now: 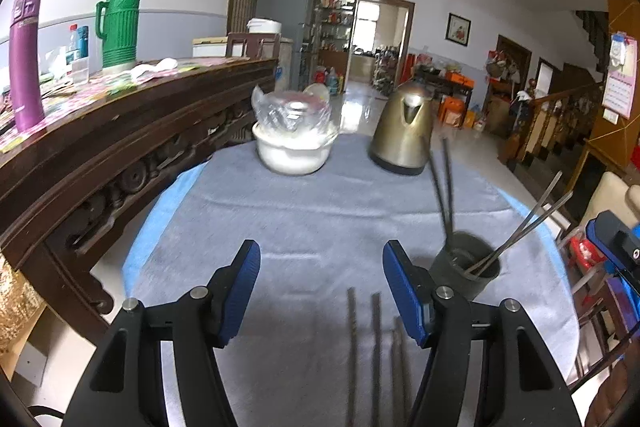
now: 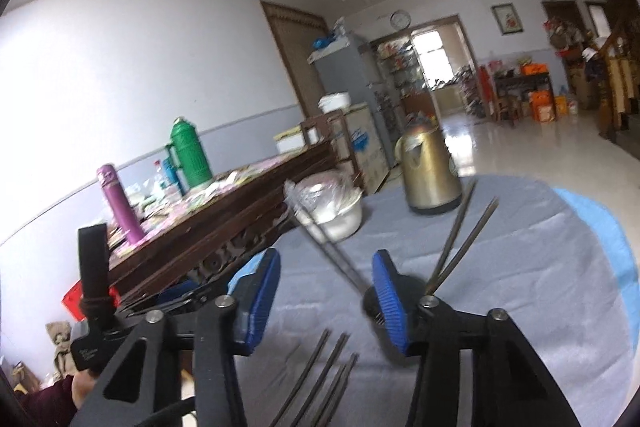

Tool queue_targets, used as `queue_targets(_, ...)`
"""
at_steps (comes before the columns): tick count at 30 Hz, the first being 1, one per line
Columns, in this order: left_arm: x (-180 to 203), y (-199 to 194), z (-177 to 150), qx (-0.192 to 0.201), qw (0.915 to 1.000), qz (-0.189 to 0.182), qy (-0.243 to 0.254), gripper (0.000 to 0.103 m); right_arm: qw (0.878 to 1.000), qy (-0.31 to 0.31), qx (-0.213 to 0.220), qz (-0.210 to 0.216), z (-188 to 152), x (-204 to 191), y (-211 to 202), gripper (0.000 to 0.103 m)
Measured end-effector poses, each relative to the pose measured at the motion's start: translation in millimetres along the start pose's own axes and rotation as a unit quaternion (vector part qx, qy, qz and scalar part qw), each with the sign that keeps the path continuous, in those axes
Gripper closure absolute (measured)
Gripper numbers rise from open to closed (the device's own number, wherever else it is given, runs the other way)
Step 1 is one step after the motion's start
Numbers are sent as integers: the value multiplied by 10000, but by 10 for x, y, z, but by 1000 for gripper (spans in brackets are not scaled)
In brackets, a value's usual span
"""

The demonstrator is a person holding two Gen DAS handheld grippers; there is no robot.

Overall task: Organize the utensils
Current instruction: 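Lower the chopstick into the grey cup and open the right tool, then raise the right tool from the cup and move it back over the chopsticks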

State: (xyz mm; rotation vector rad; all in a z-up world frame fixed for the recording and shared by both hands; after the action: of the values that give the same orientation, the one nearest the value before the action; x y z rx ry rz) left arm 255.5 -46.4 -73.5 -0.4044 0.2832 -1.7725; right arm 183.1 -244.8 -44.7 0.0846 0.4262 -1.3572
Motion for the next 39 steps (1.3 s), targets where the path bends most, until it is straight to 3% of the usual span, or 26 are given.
queue_targets(8,-224,10,-300,-398,9989,248,24,38,9970,17,-767,77,-507,-73,158,62)
queue_targets(16,-200,-22,-477,-613,9975,273,236,38,9901,99,-1399,4,-880,2,219,61)
queue_targets(24,-250,3,-542,-751,9964,319,242,38,9826,352,-1811,-215,-1084,153,304,61)
queue_targets(39,-329,78,-706,-1039,9936,384,204,38,9758,317,-2141,-324,-1257,143,368,61)
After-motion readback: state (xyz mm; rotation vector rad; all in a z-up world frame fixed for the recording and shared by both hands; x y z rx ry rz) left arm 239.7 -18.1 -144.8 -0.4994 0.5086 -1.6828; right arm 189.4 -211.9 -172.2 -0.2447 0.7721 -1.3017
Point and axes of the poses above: each gripper's, at about its wrist camera, not at the fingertips, and y roughly the way its jaws point, x to its right, z to its top, the point moved 3 cm from there along y, roughly the way its jaws point, and after that the axes turned 9 degrees about x, right-handed, at the moved point
